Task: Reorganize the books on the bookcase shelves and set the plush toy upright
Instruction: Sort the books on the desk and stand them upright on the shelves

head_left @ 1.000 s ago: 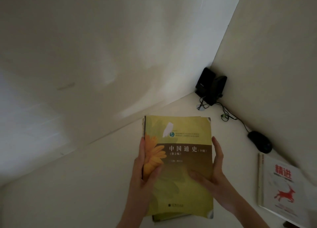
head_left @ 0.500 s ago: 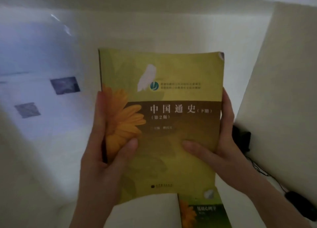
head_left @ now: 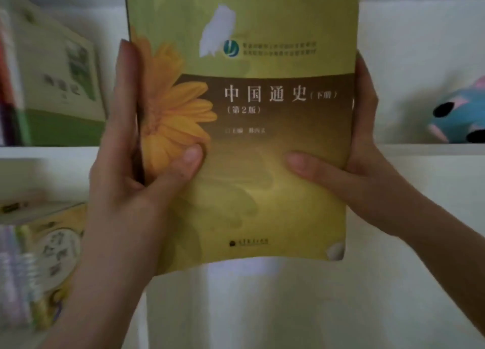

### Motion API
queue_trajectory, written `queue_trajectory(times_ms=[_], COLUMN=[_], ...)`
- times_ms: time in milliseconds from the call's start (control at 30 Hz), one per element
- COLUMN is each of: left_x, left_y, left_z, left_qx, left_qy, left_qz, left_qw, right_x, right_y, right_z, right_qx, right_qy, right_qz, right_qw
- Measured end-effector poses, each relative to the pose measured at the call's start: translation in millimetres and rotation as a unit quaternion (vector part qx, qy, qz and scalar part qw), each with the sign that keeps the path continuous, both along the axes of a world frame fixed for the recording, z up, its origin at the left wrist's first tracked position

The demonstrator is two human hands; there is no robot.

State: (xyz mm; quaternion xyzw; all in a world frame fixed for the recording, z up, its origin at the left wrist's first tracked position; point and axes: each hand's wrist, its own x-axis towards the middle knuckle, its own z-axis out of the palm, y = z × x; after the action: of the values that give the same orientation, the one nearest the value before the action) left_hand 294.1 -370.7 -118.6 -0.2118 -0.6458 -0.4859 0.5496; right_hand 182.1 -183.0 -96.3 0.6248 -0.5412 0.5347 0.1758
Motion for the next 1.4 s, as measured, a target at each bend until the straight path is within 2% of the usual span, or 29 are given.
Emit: queue_trajectory(times_ms=[167,333,400,467,567,700,800,900,967,1067,1167,1267,1333,1400], left_x=[15,2,-10,-21,-35,-50,-62,-71,-75,-75,-74,-71,-64,-57], left_y=[-47,-100,-122,-141,-158,-164,-163,-168,-173,-189,-208,-217,-221,-225], left_z=[59,103,104,97,88,92,94,97,99,103,105,103,102,109], left_qx=[-0.047,-0.100,-0.098,-0.058,-0.052,-0.069,-0.053,-0.012,0.009,0.036,0.051,0.014,-0.015,-0.004], left_qy=[0.090,0.145,0.147,0.132,0.093,0.087,0.087,0.071,0.060,0.038,0.015,0.003,-0.047,-0.125], left_qz=[0.077,0.190,0.248,0.324,0.416,0.523,0.586,0.623,0.639,0.636,0.627,0.611,0.579,0.537], left_qw=[0.992,0.966,0.953,0.935,0.903,0.845,0.804,0.779,0.767,0.770,0.778,0.791,0.814,0.834], right_x=[-9,-48,-60,-73,-99,-121,-122,-119,-114,-103,-91,-90,-98,-107], right_y=[-73,-152,-185,-217,-253,-279,-296,-315,-326,-335,-340,-343,-347,-349], right_z=[71,126,136,136,125,126,122,110,102,99,105,107,103,99], right_qx=[0.017,0.048,0.081,0.134,0.203,0.273,0.250,0.219,0.248,0.286,0.323,0.379,0.360,0.339], right_qy=[0.034,-0.021,-0.024,-0.018,-0.074,-0.078,-0.075,-0.019,0.030,0.068,0.063,0.066,0.030,0.003], right_qz=[0.049,0.100,0.096,0.093,0.102,0.035,-0.001,-0.049,-0.139,-0.202,-0.166,-0.104,-0.085,-0.063], right_qw=[0.998,0.994,0.992,0.986,0.971,0.958,0.965,0.974,0.958,0.934,0.930,0.917,0.929,0.939])
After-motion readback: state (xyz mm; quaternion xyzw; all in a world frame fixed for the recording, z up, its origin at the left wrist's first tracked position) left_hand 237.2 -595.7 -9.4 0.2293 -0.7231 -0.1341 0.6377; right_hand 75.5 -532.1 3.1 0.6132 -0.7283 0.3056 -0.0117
